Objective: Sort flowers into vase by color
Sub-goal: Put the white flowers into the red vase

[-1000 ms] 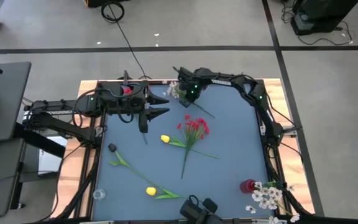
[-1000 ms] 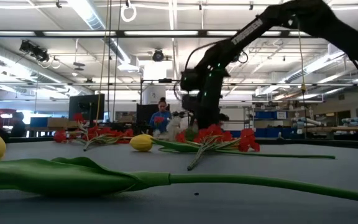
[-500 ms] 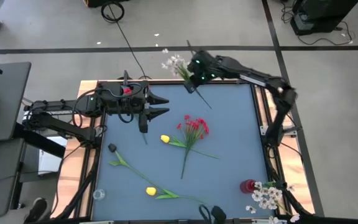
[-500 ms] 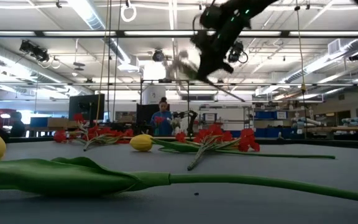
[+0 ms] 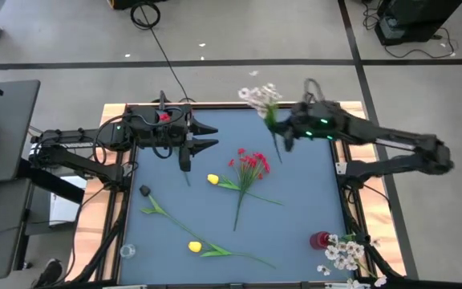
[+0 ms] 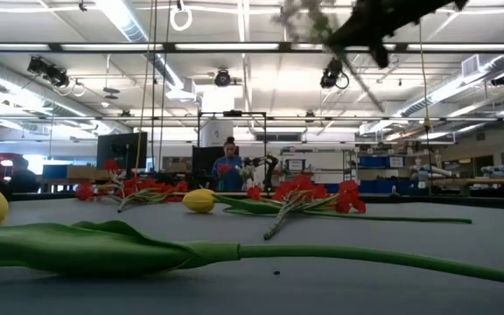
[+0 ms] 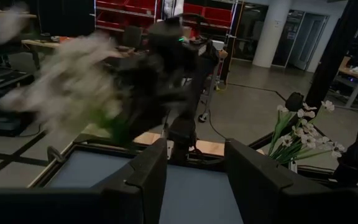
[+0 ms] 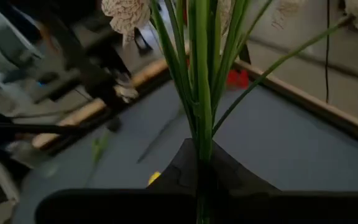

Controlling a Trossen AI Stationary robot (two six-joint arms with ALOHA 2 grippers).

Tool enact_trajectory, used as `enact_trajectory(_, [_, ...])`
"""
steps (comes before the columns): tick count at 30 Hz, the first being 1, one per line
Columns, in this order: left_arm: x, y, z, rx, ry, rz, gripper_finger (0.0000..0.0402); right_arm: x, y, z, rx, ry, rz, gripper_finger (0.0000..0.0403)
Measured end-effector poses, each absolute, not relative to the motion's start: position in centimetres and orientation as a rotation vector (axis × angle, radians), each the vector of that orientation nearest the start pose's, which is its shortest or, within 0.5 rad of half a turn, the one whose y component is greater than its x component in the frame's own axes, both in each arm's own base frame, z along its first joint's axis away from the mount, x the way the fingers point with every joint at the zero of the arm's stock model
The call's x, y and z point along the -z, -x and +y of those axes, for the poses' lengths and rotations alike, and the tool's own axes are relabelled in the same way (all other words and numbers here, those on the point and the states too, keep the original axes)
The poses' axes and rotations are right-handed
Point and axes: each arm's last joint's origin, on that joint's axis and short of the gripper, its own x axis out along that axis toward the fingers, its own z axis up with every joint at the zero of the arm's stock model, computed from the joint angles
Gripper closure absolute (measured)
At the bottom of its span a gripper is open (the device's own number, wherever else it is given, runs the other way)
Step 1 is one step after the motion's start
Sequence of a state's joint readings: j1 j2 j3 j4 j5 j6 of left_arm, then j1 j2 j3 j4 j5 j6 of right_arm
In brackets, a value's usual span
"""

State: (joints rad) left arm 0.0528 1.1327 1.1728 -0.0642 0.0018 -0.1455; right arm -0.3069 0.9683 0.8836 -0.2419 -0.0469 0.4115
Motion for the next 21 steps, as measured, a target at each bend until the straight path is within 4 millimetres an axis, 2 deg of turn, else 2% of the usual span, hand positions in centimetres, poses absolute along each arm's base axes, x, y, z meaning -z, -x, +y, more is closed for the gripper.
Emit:
enact_trajectory(4, [-41.0,-24.7,1.3,-0.053,0.146,0.020,0.0234,-33.3,-16.4,-4.3,0.170,-0.446,0.165,0.0391])
enact_trajectory(8, [-41.0,-24.7,1.3,-0.053,0.146,0.020,0.0234,-32.7,-13.3,-2.8,0.000,-0.437,0.073,0.0391])
enact_trajectory(15, [-41.0,-24.7,1.3,-0.053,0.146,0.020,0.0234,-29.7,-10.1,-0.9,-0.338,-0.480,0.069,0.0391])
enact_trajectory(21, [-41.0,-24.7,1.3,-0.053,0.146,0.020,0.0234,-28.8,-7.6,0.5,-0.600,-0.471,0.055,0.0391])
